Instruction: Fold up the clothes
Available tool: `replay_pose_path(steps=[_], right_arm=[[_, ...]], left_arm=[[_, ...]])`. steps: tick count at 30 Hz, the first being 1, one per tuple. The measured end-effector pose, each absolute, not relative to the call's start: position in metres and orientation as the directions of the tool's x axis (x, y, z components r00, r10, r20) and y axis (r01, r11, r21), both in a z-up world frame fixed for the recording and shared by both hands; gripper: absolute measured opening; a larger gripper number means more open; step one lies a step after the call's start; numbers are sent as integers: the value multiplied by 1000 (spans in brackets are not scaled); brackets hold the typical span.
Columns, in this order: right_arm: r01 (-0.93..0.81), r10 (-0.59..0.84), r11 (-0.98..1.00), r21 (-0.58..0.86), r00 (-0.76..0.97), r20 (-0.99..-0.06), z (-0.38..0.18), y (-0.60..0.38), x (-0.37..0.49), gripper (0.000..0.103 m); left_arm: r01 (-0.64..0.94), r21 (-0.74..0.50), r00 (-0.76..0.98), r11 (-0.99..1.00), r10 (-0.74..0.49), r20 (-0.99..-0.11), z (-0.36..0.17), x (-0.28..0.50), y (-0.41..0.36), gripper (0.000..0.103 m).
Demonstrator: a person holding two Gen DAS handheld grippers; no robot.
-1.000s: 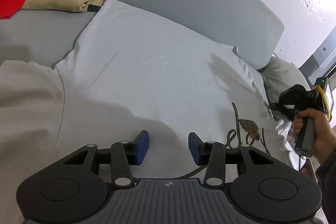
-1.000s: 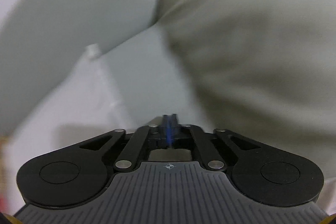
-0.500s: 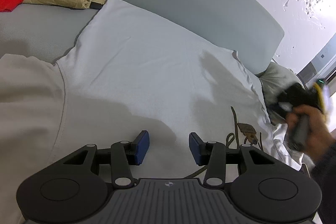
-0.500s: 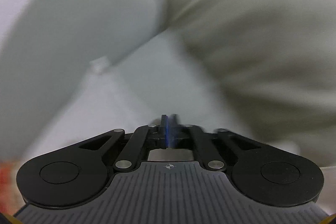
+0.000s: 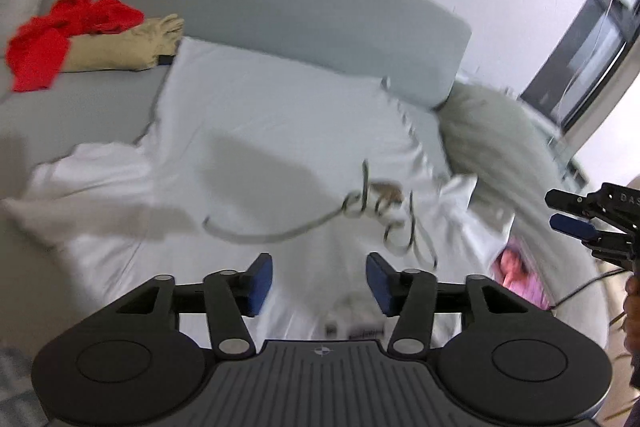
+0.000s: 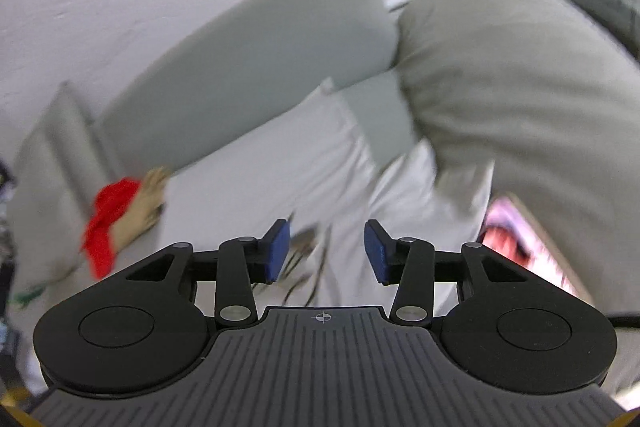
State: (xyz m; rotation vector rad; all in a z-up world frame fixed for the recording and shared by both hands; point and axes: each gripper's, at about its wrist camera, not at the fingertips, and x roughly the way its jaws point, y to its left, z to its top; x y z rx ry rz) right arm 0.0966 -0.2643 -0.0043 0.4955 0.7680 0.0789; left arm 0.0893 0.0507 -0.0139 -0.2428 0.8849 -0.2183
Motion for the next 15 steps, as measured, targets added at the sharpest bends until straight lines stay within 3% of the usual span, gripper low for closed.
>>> replay_pose_path(steps=[5, 9, 12, 15], right_arm=[[22, 327, 907, 420, 594, -735, -55, -221, 73, 48], [-44, 311, 939, 341, 533, -787, -68, -191, 71, 48], [-102, 288, 955, 279, 547, -786, -61, -177, 79, 62], [-106, 252, 967, 233, 555, -793, -62, -172, 101, 63]], left_arm=[[41, -248, 570, 968, -227, -790, -35, 64, 35, 53], [-90, -242, 618, 966, -136, -774, -45, 72, 34, 58], [-114, -191, 648, 975, -73, -758, -46, 92, 26, 60], [-98, -129, 631, 987, -39, -775, -52, 117, 14, 62]])
